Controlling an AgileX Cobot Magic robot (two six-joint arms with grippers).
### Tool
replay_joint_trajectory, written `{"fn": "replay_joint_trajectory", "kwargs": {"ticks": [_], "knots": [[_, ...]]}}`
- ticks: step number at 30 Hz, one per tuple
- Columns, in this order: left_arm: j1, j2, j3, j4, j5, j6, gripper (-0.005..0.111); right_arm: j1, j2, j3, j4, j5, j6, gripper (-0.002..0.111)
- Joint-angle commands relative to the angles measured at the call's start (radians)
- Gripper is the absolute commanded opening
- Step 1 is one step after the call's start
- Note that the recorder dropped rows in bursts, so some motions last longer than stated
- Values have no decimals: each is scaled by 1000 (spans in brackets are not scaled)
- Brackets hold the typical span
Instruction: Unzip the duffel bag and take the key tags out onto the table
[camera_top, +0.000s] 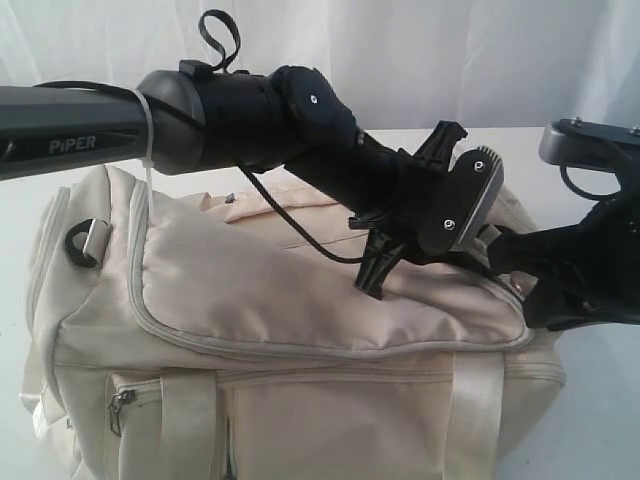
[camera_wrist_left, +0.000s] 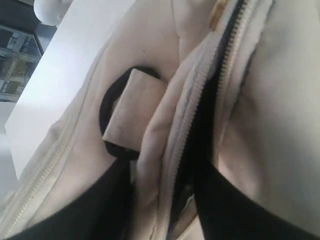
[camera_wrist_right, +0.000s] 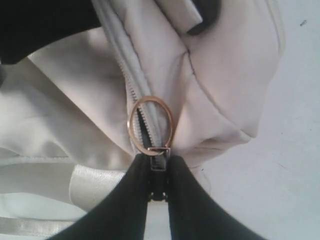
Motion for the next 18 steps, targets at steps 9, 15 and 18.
{"fn": "replay_joint_trajectory", "kwargs": {"ticks": [9,15,18], "knots": [[-7,-53,-5,6,31,137,61,-1,-8,8,-11,32,0,0],[-7,-74,-5,8,111,137,61,-1,-8,8,-11,32,0,0],[-7,-67,-5,46,166,137,61,-1,-8,8,-11,32,0,0]]}}
